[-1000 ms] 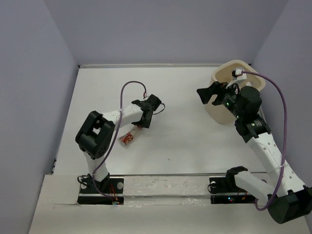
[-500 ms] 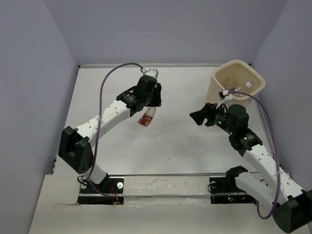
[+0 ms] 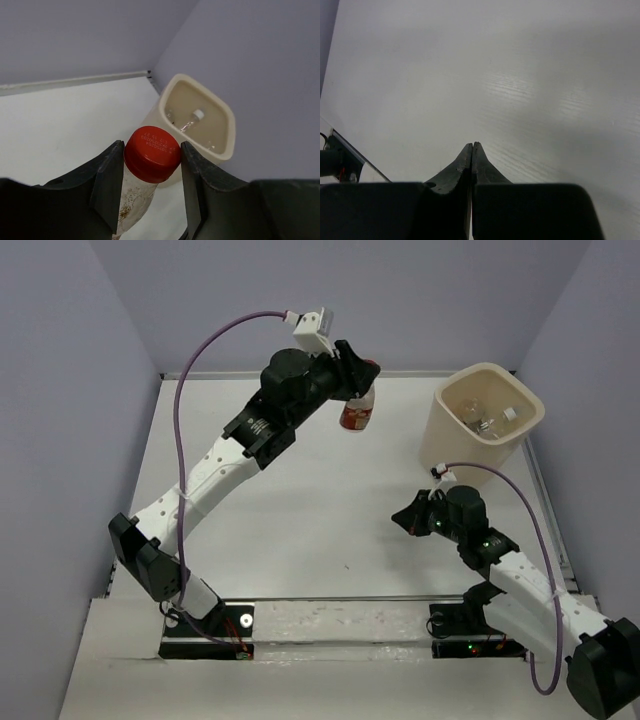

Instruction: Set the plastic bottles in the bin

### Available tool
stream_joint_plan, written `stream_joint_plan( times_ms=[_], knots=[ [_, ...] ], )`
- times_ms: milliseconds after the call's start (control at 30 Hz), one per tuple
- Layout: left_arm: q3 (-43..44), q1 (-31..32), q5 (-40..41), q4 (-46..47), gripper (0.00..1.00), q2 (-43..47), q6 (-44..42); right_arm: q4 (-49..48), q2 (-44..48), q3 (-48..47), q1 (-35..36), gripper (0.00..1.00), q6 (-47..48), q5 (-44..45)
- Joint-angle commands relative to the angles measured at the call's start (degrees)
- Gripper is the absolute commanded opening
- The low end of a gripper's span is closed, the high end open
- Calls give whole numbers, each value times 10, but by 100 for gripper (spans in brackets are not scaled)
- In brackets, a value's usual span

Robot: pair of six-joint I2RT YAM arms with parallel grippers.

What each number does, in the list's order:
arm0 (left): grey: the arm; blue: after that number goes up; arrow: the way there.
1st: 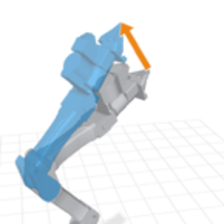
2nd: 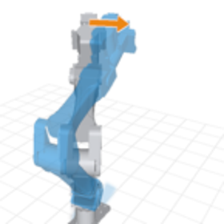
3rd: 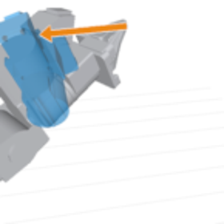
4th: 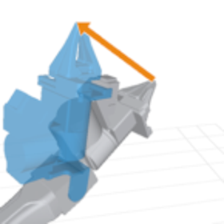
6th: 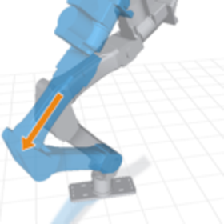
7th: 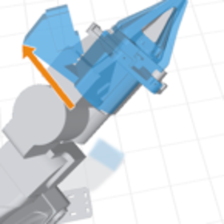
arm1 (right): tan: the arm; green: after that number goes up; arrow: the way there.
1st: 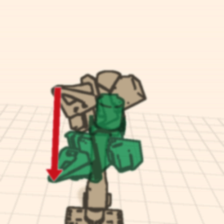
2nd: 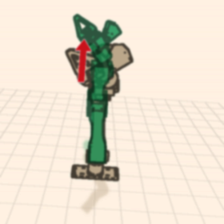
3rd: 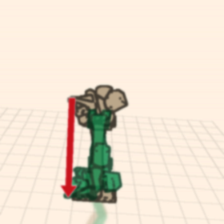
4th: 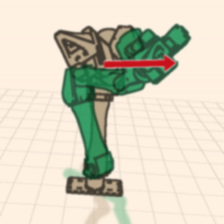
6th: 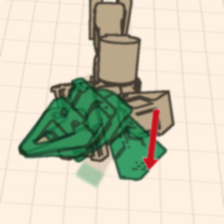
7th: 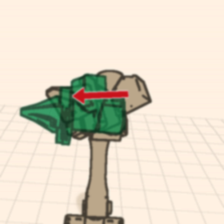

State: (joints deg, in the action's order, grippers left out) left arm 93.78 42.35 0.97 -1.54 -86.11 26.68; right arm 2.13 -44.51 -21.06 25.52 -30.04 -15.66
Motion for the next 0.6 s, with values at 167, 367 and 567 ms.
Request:
stream_joint_plan(
  times_ms=[167, 367, 567],
  knots=[
    [202, 48, -64, 172, 0, -166, 23, -89, -2, 48, 7, 0, -18, -35],
    [330, 62, -69, 225, 0, -283, 46, -114, -19, 66, 17, 0, -19, -53],
    [433, 73, -68, 280, 0, -380, 65, -106, 1, 65, 23, 0, -20, -53]
  ],
)
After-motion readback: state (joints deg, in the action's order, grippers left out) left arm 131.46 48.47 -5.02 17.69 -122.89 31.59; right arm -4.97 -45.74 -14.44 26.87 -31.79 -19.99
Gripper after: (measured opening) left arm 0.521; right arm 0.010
